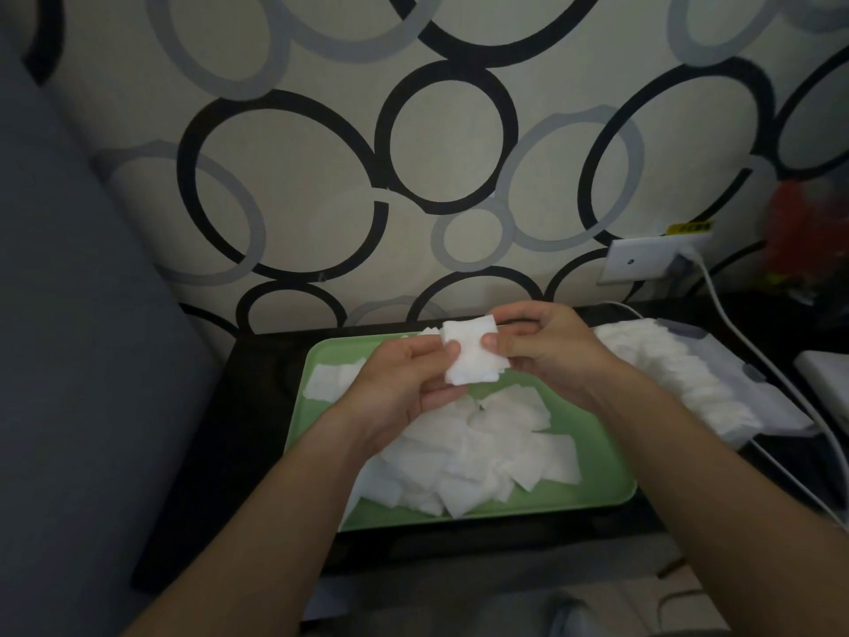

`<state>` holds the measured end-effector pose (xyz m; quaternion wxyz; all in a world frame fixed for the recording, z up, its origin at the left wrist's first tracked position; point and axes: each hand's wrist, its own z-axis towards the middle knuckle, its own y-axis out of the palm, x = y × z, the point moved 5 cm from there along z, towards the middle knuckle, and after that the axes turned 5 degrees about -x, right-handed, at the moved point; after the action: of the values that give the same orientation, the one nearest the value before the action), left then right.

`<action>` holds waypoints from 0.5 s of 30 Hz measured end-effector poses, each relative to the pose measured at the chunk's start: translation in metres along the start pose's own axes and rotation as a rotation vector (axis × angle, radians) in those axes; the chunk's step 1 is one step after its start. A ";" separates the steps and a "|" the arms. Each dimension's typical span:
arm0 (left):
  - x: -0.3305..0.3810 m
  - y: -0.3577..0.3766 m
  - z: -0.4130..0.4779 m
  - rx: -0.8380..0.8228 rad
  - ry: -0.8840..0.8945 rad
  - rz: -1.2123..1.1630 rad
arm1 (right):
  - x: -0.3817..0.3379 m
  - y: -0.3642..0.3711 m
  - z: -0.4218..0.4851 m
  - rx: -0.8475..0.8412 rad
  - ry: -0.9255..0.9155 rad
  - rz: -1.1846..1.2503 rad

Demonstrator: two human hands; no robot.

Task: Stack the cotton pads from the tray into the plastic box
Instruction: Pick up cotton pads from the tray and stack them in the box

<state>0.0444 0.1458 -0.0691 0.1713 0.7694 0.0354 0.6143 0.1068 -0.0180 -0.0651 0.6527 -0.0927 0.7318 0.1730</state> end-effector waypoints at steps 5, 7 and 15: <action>0.001 0.000 0.000 -0.030 0.028 -0.017 | 0.001 0.005 0.000 0.017 0.010 0.080; 0.001 -0.001 0.001 -0.023 0.030 -0.029 | 0.002 0.004 -0.001 0.025 0.043 0.118; -0.001 -0.006 0.003 0.002 0.011 -0.018 | -0.002 -0.003 -0.003 0.079 0.087 -0.030</action>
<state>0.0478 0.1504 -0.0718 0.1760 0.7658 0.0440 0.6170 0.1053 -0.0216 -0.0631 0.6258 -0.0854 0.7644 0.1298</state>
